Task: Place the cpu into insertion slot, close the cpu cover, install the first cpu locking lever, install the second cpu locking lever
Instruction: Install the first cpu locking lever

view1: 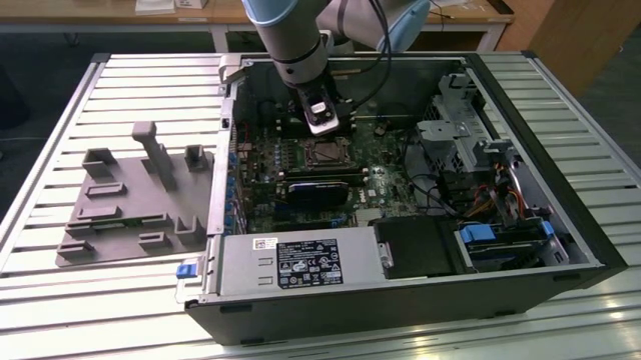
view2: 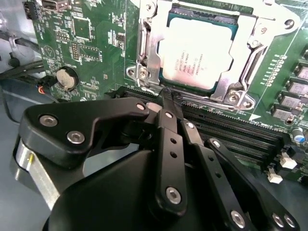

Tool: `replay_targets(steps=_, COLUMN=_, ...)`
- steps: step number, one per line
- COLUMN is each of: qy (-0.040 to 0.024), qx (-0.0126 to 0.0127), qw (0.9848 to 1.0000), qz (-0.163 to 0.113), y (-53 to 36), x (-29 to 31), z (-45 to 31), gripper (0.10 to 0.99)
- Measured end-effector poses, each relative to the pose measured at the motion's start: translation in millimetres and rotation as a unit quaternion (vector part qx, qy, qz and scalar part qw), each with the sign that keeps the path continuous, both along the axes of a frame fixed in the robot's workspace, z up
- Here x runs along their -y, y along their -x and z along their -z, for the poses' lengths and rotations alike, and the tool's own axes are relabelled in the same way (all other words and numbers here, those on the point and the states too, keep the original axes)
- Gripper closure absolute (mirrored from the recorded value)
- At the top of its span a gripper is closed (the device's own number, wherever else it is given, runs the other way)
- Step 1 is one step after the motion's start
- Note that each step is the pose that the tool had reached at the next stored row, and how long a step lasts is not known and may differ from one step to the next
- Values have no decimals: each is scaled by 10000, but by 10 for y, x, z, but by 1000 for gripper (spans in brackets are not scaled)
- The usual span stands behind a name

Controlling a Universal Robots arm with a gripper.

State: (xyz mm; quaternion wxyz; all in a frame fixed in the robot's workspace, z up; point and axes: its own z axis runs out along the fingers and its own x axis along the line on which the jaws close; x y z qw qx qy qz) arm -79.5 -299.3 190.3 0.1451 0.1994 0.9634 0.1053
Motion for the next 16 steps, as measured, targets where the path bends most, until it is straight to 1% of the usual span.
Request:
replay_targets(steps=4, qy=0, qx=0, qw=10000, qz=0, y=0, x=0, z=-55, gripper=980)
replay_targets(steps=11, qy=24, qx=-1, qw=10000, qz=0, y=0, x=0, z=-202, gripper=980)
replay_targets(steps=12, qy=25, qx=-1, qw=10000, qz=0, y=0, x=0, z=-214, gripper=980)
replay_targets(steps=16, qy=26, qx=0, qw=10000, qz=0, y=0, x=0, z=-216, gripper=980)
